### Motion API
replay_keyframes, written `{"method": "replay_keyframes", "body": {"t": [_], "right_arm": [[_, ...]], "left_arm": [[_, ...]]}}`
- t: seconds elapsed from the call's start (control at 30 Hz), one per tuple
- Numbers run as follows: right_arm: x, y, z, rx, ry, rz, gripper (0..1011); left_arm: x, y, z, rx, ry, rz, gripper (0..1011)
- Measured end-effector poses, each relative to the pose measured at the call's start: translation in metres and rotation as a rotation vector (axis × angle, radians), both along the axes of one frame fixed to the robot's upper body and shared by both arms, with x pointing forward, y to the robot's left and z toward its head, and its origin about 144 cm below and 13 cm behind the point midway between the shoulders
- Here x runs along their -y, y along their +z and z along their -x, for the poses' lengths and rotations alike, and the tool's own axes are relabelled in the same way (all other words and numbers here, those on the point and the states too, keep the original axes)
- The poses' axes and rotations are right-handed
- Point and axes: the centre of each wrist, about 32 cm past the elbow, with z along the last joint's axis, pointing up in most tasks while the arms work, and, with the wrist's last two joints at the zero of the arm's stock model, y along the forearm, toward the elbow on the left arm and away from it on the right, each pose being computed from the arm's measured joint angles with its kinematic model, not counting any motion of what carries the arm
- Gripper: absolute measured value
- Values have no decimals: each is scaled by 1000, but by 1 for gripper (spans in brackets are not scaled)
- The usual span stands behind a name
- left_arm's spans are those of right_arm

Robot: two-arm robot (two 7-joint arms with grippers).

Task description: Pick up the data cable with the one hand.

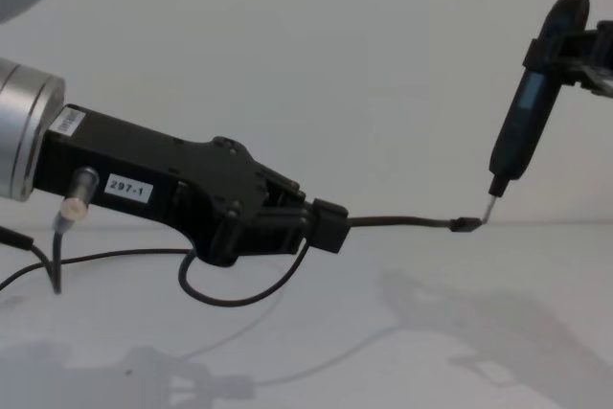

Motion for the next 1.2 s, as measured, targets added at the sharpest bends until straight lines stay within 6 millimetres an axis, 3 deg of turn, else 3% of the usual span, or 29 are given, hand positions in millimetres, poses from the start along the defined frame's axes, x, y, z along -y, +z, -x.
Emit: {"method": "replay_keyframes", "body": {"t": [1.2], "right_arm": [[-2, 2, 3, 7, 14, -9, 283]], "left_arm": [[0, 0, 0, 0, 0, 0, 42]]}}
